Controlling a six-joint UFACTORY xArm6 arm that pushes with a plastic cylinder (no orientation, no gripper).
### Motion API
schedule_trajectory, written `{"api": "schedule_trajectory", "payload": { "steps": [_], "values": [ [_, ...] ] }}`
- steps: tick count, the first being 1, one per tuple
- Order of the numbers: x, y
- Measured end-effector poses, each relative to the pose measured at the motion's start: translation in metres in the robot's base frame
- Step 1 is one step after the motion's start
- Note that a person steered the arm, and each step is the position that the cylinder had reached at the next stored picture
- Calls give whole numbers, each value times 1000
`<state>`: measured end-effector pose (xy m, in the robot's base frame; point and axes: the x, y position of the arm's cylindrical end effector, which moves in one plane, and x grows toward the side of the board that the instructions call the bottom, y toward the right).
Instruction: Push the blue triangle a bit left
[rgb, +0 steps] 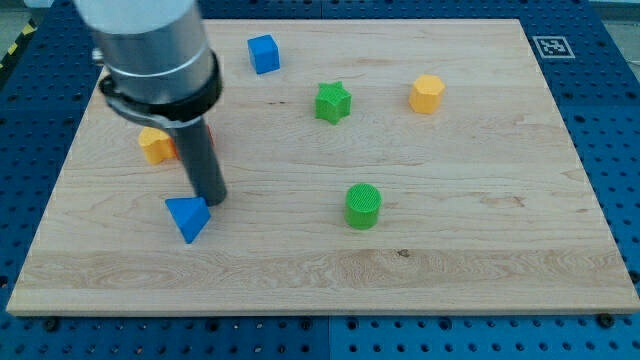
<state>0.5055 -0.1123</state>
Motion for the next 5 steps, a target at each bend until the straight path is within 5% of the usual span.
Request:
{"api": "schedule_trajectory", "payload": {
  "steps": [2,5],
  "values": [
    [45,-6],
    [22,-14]
  ]
}}
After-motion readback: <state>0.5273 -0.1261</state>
